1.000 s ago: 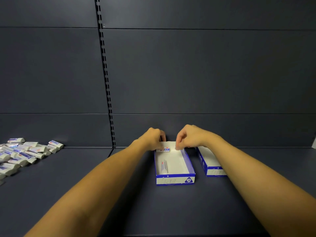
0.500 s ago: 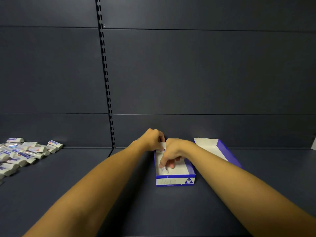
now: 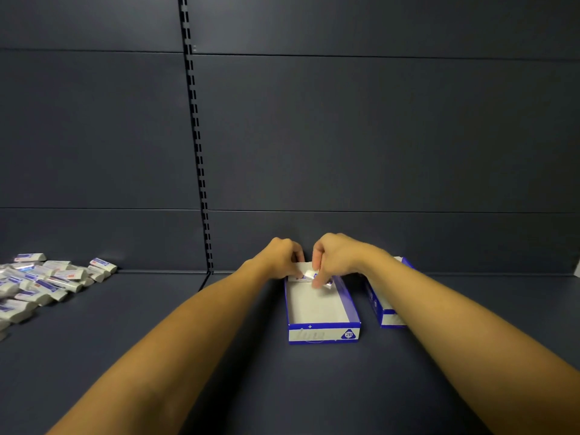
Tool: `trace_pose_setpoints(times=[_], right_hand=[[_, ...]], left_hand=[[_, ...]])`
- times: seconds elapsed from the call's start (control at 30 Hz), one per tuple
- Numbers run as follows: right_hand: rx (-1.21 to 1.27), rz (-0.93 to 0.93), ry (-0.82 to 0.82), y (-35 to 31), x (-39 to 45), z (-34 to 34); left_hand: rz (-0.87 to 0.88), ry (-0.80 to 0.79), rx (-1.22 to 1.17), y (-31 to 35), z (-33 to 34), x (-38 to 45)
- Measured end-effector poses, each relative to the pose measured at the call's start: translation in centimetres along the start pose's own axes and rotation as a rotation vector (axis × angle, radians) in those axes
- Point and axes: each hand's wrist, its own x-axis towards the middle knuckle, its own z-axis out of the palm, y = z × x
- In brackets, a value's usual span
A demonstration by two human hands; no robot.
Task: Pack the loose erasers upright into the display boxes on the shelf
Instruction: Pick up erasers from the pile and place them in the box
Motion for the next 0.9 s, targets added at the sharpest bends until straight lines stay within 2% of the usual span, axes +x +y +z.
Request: trace_pose_setpoints(times=[0.2,0.43,0.9], right_hand=[[-0.079,-0.01,0.16,1.9,1.3,-0.3],[-0.054,-0.04,0.257,1.2,2.2,1.3],[-0.23,0.069,0.24,1.9,3.6,2.8]], left_hand=[[-0.064,-0.065,-0.05,-0.2,0.1,0.1],[-0.111,-0.133,-0.132,-0.2,0.0,0.0],[-0.074,-0.151,-0.088,-0.4,-0.2,0.0]])
